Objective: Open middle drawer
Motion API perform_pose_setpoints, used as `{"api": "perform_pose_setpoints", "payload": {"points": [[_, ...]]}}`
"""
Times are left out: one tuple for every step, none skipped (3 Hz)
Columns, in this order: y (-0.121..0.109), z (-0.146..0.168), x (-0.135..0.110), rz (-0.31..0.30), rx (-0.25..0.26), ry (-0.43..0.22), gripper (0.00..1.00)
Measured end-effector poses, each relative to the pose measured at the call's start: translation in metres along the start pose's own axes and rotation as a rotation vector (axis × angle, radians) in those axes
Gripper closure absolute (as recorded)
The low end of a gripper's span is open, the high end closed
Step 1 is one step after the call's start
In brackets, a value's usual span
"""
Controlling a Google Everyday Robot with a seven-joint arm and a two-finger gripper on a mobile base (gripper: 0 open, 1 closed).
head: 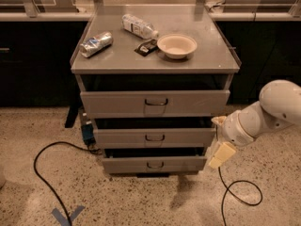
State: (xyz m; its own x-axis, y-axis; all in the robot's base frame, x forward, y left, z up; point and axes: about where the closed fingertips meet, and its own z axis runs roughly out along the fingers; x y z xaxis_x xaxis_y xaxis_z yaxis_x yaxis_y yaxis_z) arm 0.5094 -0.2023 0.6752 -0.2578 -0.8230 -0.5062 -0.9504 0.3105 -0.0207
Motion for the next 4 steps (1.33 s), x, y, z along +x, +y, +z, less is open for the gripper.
{"api": "perform_pose_setpoints", "payload": {"points": [[-0.001, 0.036, 0.019, 0.045, -0.009, -0.097, 0.00], [-0.002, 0.066, 0.034, 0.086, -0.021, -0.129, 0.00], [-0.002, 0.066, 0.034, 0.086, -0.021, -0.129, 0.00], [-0.011, 0.085, 0.031, 0.080, -0.021, -0.144, 0.00]]}}
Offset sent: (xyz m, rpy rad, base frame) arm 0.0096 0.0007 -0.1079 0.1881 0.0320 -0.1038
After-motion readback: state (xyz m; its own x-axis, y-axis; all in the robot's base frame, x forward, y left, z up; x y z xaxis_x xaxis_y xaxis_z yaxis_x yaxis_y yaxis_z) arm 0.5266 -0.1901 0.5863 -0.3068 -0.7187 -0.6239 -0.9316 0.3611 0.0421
